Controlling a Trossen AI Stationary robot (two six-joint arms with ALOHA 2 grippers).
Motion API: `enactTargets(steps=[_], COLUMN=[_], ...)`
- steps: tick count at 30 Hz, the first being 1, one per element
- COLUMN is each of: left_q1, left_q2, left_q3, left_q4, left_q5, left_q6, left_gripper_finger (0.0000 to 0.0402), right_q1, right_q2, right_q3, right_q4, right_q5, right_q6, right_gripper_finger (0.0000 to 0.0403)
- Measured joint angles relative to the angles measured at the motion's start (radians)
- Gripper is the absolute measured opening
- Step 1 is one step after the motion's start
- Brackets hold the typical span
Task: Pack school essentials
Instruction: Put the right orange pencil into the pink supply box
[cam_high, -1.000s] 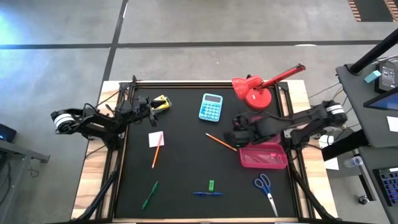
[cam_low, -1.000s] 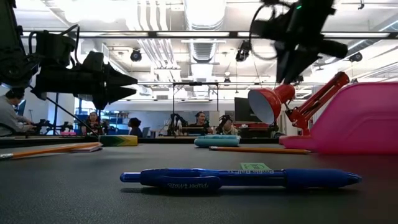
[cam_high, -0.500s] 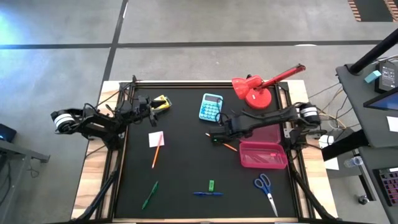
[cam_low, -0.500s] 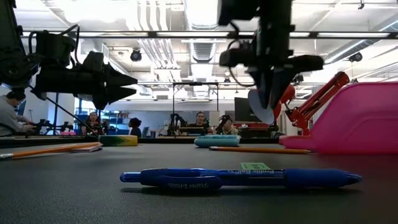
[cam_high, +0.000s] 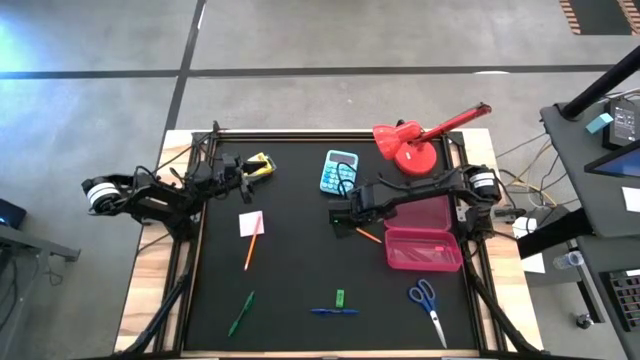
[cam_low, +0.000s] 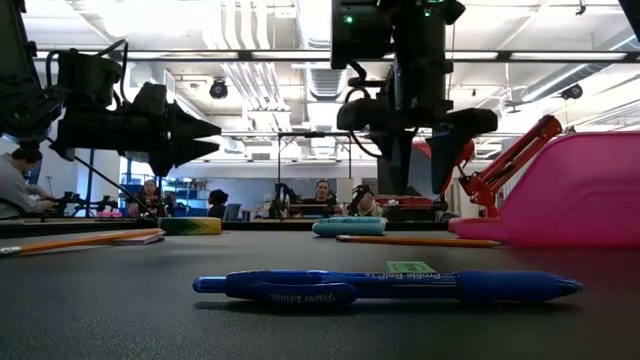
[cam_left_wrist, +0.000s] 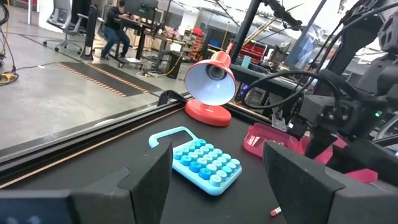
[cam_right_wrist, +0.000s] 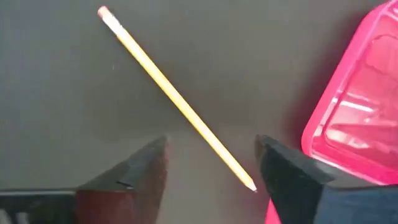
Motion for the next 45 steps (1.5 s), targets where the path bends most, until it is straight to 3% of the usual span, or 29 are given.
enactTargets(steps=[7,17,25,42,45], left_q1=[0.0,0.0,0.0,0.0,0.0], left_q2=[0.0,0.0,0.0,0.0,0.0], left_q3=[0.0,0.0,0.0,0.0,0.0], left_q4=[0.0,0.0,0.0,0.0,0.0], left_q5=[0.0,0.0,0.0,0.0,0.0], left_q6=[0.0,0.0,0.0,0.0,0.0], left_gripper_finger=[0.0235,0.0235,0.0235,0.0235,0.0235], right_q1=[-0.009,-0.028,-0.043,-0.045,-0.045], right_q2=[0.0,0.09,0.107,0.157,0.156], right_q3=[-0.032,-0.046,-0.049,-0.051,-0.052], right_q4=[0.063,0.127,0.164,0.22,0.221], right_q5=[-0.031,-0.128,-0.12,-0.125,-0.123], right_q6=[-0.127,-0.235,-0.297,-0.292,-0.288], right_gripper_finger=[0.0281,0.0249,0.0197,0.0025,0.0015])
